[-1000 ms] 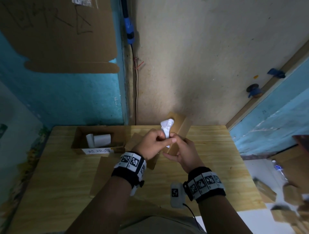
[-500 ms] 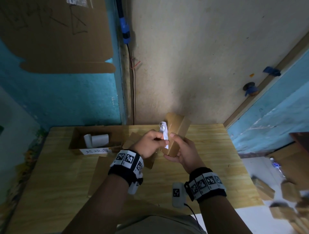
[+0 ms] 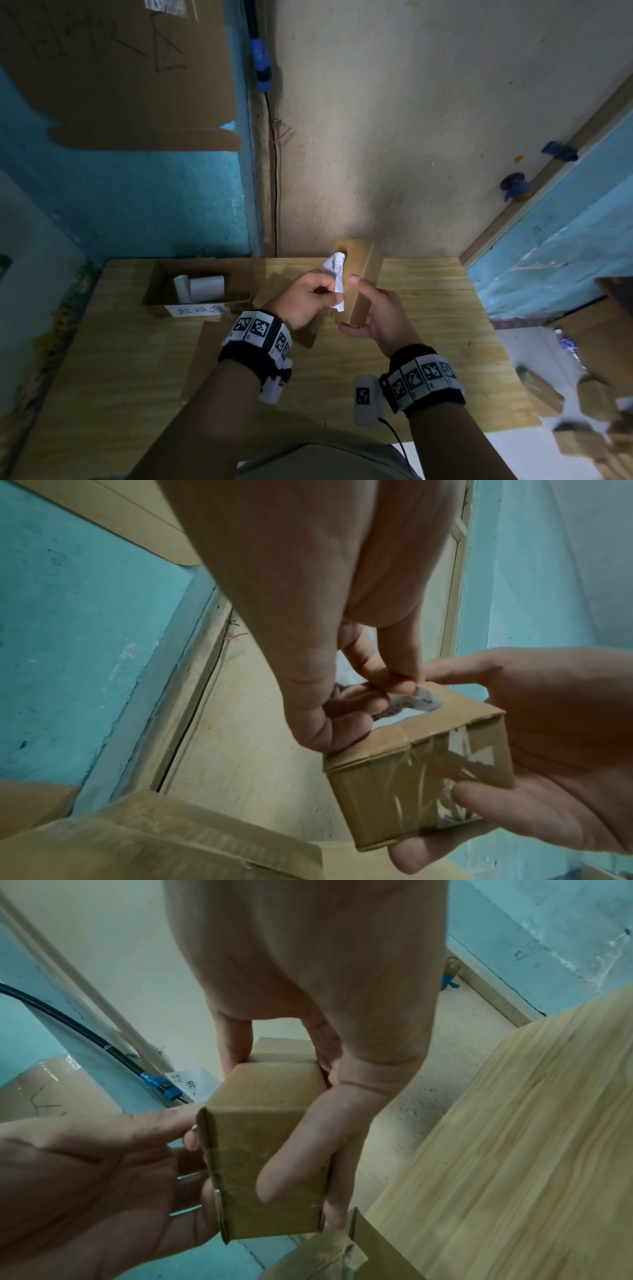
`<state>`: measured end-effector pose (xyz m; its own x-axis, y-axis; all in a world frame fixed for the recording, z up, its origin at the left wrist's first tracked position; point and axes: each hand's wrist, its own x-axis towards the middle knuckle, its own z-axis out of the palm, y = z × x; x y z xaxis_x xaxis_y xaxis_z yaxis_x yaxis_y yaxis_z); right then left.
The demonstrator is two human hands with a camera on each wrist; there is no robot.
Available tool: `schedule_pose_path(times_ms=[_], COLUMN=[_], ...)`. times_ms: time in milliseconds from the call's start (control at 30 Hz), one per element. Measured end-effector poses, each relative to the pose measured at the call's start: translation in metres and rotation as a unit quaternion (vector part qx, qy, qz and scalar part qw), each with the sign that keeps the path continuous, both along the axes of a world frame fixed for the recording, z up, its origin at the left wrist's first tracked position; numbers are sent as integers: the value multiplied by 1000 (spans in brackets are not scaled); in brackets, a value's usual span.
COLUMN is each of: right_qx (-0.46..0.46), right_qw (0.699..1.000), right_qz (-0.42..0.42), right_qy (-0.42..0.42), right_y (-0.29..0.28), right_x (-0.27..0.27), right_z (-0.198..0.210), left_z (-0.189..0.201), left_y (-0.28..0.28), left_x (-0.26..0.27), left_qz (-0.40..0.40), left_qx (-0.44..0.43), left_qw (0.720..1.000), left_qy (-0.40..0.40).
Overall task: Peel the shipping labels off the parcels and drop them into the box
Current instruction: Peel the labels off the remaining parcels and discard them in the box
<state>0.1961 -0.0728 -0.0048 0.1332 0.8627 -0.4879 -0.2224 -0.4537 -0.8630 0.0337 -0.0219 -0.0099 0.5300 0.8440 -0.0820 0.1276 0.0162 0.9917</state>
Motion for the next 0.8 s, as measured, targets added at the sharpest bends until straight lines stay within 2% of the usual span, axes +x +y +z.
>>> schedule_pose_path(times_ms=[367,633,800], right_qx=[1,-6,-7], right_qw=[1000,999,999], right_qz=[-4,-6,-3], right_qy=[23,31,31], right_y=[-1,2,4], right_x=[6,6,5], right_z=[-3,-6,-8], left_z=[-5,-8,-12], left_y=[2,4,6], left_x=[3,-2,-5], left_qz=[13,3,11], left_qx=[22,-2,-13], left_qw=[1000,999,999], left_qy=[-11,-49,-39])
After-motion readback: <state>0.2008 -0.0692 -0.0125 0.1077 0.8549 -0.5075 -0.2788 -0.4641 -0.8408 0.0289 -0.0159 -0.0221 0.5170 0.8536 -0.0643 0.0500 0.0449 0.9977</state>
